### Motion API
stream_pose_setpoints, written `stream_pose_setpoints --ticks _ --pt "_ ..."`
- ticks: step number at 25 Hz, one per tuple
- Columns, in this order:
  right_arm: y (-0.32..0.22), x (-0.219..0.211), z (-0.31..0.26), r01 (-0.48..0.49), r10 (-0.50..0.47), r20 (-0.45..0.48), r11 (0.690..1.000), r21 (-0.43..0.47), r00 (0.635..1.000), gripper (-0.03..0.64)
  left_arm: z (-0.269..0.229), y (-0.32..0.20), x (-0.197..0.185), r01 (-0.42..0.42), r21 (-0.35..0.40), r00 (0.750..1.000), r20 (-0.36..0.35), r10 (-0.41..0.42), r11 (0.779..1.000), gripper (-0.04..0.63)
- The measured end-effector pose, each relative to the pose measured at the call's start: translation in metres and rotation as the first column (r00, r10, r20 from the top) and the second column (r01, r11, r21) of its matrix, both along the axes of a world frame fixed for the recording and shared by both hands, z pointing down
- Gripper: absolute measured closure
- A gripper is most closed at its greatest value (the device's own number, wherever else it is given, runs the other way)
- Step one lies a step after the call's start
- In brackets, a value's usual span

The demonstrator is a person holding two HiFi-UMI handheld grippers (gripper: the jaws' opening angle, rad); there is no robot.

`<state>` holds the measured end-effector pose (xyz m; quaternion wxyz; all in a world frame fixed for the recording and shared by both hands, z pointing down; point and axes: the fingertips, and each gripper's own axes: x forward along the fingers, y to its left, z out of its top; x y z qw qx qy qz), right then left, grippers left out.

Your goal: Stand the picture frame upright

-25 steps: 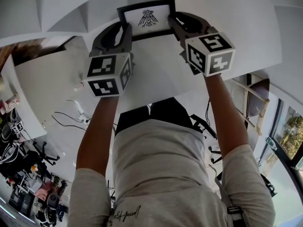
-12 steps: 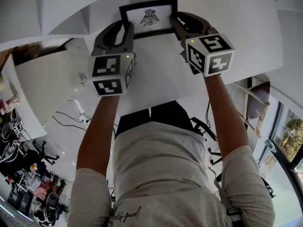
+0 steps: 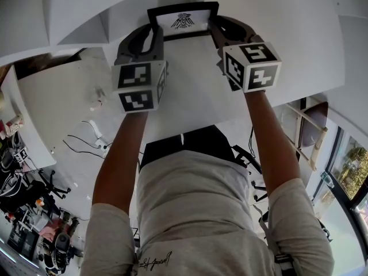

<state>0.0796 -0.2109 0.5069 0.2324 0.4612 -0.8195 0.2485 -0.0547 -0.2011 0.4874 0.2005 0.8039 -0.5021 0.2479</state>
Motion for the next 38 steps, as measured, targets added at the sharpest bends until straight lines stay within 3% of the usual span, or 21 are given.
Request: stream_pose_setpoints --ticks 38 --pt "-0.011 -0.003 0.006 -0.014 0.014 0.001 1.0 0.003 1.0 0.546 0.013 -0.007 -0.005 0.035 0.003 0.998 0.044 -0.035 0.999 0.532"
